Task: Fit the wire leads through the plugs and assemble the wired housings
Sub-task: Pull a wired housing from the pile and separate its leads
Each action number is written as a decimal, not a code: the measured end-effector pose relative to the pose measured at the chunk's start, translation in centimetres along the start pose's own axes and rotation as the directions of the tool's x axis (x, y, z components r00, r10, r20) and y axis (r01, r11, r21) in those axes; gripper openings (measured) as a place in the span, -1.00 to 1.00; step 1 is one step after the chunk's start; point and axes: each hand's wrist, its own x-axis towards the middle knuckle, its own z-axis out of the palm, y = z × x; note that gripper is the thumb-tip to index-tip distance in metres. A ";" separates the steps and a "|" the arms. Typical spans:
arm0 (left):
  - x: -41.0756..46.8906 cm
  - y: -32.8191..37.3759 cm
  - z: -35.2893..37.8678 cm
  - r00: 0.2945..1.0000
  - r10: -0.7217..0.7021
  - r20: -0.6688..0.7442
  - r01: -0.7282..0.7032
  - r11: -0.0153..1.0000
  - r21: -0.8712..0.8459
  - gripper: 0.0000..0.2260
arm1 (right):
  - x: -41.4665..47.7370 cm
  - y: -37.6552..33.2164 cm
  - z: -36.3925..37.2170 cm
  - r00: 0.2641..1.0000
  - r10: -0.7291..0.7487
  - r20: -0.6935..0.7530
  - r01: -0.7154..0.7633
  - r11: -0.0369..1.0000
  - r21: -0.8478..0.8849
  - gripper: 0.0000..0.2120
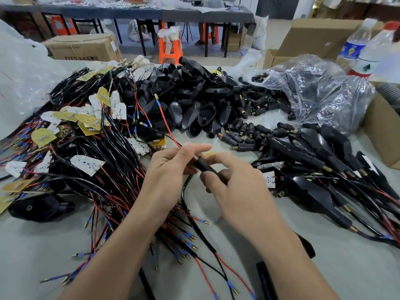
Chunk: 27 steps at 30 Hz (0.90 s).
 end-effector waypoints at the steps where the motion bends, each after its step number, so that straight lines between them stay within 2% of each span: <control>1: 0.0 0.1 -0.2 0.998 0.050 -0.025 -0.048 0.997 0.062 -0.69 | 0.0 -0.1 0.0 0.999 -0.027 -0.019 0.027 0.999 -0.017 -0.94; 4: 0.3 -0.1 -0.5 0.975 0.190 -0.114 -0.147 0.941 0.305 -0.64 | -0.2 -0.1 0.1 0.999 -0.040 -0.017 0.038 0.996 -0.076 -0.77; 6: 0.6 -0.4 -0.7 0.956 0.210 -0.203 -0.137 0.936 0.324 -0.61 | -0.3 -0.1 0.1 1.000 -0.017 0.015 0.019 0.984 -0.176 -0.72; 8: 1.1 -0.6 -1.4 0.937 0.199 -0.286 -0.115 0.952 0.285 -0.58 | -0.5 0.0 0.2 0.999 -0.003 0.034 0.014 0.937 -0.348 -0.74; 10: 1.5 -0.5 -2.2 0.927 0.156 -0.341 -0.099 0.979 0.179 -0.55 | -0.7 0.0 0.3 0.999 -0.012 0.034 0.026 0.898 -0.439 -0.75; 12: 1.8 -0.5 -2.5 0.926 0.104 -0.362 -0.090 0.994 0.057 -0.51 | -0.6 0.1 0.3 0.999 -0.014 0.045 0.033 0.895 -0.445 -0.77; 15: 1.7 -0.2 -1.9 0.916 0.002 -0.402 -0.090 0.976 -0.201 -0.49 | -0.2 -0.1 -0.2 0.985 0.081 0.154 -0.006 0.899 -0.437 -0.79; 18: 1.8 0.5 -1.5 0.903 -0.200 -0.380 -0.044 0.838 -0.544 -0.45 | 0.0 0.1 -0.7 0.972 0.122 0.199 -0.036 0.921 -0.389 -0.79; 20: 2.0 0.6 -1.7 0.914 -0.236 -0.329 -0.031 0.768 -0.639 -0.49 | 0.0 0.2 -0.6 0.979 0.108 0.175 -0.032 0.921 -0.388 -0.78; 22: 2.0 0.7 -2.0 0.941 -0.193 -0.279 -0.032 0.767 -0.641 -0.63 | 0.0 0.2 -0.8 0.977 0.111 0.182 -0.044 0.941 -0.336 -0.80; 24: 1.8 0.9 -2.2 0.971 -0.121 -0.204 -0.025 0.801 -0.598 -0.67 | 0.2 0.3 -1.2 0.984 0.106 0.144 -0.078 0.978 -0.192 -0.81; 26: 1.4 0.8 -1.9 0.993 -0.056 -0.103 0.001 0.881 -0.473 -0.65 | 0.6 0.3 -1.5 0.989 0.148 -0.014 -0.146 0.984 0.097 -0.82; 27: 1.1 0.7 -1.5 0.998 -0.034 -0.043 0.016 0.929 -0.371 -0.67 | 0.8 0.2 -1.6 0.973 0.217 -0.085 -0.183 0.938 0.293 -0.84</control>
